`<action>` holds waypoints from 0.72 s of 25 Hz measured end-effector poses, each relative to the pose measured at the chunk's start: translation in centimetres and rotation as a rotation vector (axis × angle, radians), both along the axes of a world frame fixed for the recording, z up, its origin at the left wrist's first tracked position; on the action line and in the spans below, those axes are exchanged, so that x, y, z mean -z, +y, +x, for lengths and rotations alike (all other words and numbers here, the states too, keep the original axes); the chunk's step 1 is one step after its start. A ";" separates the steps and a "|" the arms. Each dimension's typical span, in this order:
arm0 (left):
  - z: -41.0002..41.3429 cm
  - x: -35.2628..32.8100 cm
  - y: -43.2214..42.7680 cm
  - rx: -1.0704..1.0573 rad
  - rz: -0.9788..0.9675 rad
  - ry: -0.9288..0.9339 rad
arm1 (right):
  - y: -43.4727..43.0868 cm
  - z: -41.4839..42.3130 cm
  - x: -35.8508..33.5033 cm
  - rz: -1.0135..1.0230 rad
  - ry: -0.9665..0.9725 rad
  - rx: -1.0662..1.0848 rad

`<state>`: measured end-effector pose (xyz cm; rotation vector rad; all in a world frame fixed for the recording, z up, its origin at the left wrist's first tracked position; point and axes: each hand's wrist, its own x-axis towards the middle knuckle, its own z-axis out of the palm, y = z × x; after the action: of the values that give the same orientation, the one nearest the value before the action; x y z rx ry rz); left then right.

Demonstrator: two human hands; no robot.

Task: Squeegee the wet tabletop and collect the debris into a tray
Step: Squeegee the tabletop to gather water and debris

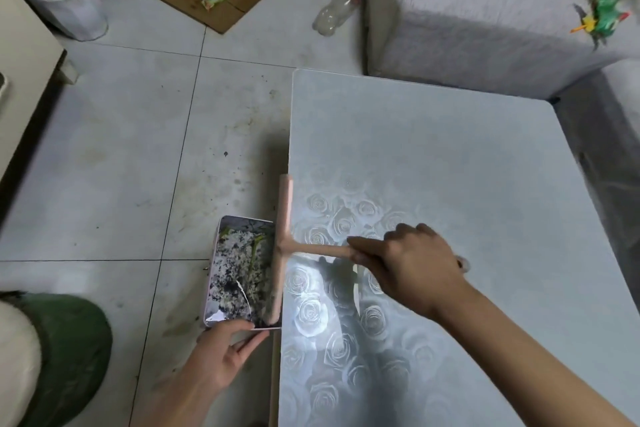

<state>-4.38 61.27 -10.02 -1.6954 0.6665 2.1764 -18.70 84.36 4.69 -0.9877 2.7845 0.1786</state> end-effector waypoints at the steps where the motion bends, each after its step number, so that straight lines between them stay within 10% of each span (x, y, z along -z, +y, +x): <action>1: -0.1 -0.2 -0.1 0.002 -0.004 0.002 | 0.8 -0.1 -1.2 0.004 0.012 0.004; 7: -0.1 -0.7 -0.2 -0.008 -0.001 0.001 | 8.0 1.1 -5.9 0.238 -0.008 0.193; 13: 0.1 -0.3 0.0 -0.005 0.001 0.017 | -3.0 2.2 -0.2 0.026 -0.013 0.145; 18: 0.1 0.4 -0.4 0.000 0.020 0.005 | 7.9 5.0 -4.6 -0.075 -0.040 0.406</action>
<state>-4.24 60.89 -10.43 -1.6812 0.6436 2.1807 -13.71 92.24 9.34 -0.4143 2.8973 -0.0027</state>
